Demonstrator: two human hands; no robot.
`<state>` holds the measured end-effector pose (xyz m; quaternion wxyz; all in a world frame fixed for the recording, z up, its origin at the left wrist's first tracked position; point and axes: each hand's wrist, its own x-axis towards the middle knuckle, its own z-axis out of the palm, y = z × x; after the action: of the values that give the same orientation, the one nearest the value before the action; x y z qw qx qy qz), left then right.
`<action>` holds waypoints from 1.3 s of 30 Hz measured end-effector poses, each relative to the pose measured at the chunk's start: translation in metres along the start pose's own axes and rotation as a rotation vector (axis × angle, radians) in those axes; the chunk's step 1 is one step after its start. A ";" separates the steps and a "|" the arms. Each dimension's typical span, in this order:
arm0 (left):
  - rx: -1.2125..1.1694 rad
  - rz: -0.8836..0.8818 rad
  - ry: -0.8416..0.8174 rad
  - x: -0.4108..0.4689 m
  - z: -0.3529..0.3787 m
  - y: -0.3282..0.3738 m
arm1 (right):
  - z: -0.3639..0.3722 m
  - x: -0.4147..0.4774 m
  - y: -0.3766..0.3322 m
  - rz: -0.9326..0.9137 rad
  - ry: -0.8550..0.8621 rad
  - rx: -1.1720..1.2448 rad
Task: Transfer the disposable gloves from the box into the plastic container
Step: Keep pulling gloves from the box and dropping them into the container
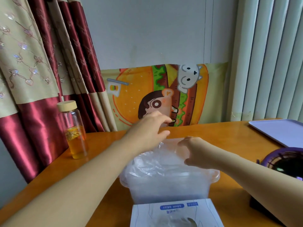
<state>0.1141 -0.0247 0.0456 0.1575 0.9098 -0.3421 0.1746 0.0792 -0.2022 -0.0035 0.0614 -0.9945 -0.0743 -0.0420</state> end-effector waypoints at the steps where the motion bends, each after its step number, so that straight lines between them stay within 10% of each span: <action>1: 0.024 0.024 -0.186 -0.004 0.006 0.007 | 0.002 0.002 -0.002 0.004 -0.049 -0.075; 4: 0.250 -0.091 -0.758 -0.012 0.031 0.012 | 0.005 0.007 -0.008 0.015 -0.196 -0.288; 8: 0.294 -0.185 -0.941 -0.013 0.056 0.004 | 0.011 0.010 -0.011 -0.016 -0.327 -0.434; 12: 0.214 -0.372 -0.869 -0.016 0.071 -0.001 | 0.027 0.022 -0.009 -0.009 -0.472 -0.561; 18: 0.276 -0.209 -0.820 -0.021 0.084 -0.010 | 0.040 0.034 -0.006 0.035 -0.606 -0.688; 24: 0.240 -0.216 -0.855 -0.019 0.051 0.004 | 0.005 0.007 -0.010 -0.077 -0.273 -0.573; 29: 0.096 -0.151 -0.497 -0.031 0.011 0.005 | -0.038 -0.030 -0.015 -0.261 0.185 -0.066; 34: -0.349 -0.059 -0.102 -0.096 0.010 0.032 | -0.030 -0.096 -0.048 -0.321 -0.152 0.009; 39: -0.383 -0.152 -0.150 -0.150 0.038 0.041 | 0.018 -0.102 -0.055 -0.203 -0.245 -0.072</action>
<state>-0.0117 0.0154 -0.0455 0.3142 0.8969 -0.3101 0.0260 -0.0285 -0.1603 -0.0248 0.0118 -0.9811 -0.1797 0.0711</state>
